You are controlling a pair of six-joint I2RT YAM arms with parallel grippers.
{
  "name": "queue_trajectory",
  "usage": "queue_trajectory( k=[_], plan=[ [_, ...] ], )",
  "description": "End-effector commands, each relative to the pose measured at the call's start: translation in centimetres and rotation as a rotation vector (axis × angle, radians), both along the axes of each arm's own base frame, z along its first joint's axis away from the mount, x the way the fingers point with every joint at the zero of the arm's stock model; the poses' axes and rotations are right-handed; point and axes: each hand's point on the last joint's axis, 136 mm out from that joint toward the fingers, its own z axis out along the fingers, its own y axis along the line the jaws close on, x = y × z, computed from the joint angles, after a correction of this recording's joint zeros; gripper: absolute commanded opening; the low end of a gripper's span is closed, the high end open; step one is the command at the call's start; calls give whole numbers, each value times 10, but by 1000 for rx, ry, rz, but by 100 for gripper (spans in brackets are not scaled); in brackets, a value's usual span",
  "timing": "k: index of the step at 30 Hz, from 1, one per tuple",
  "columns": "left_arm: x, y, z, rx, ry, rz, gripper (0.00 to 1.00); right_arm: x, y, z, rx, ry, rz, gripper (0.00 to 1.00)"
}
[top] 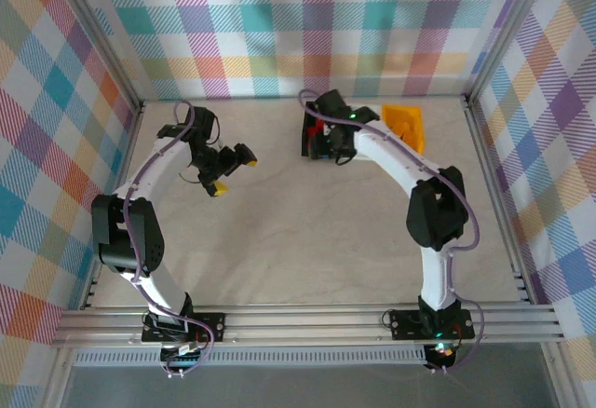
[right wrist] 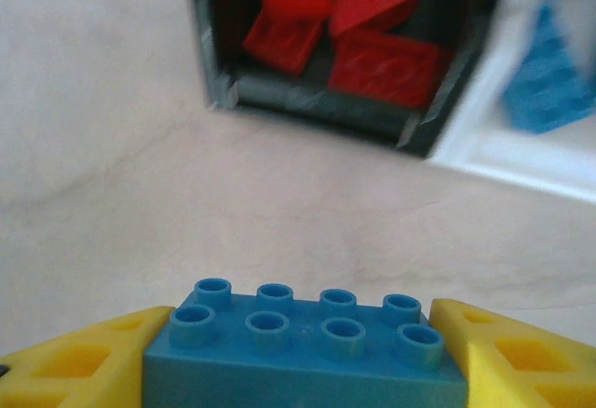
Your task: Sort the legos into containers by color
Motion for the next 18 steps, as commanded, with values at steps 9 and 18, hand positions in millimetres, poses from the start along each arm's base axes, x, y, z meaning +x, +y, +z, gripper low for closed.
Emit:
queue_trajectory(
  k=[9,18],
  plan=[
    [1,6,4,11,-20,-11,100,109,-94,-36,-37,-48,-220,56],
    [7,16,24,38,-116,-8,100,135,-93,-18,-49,-115,-204,80]
  ],
)
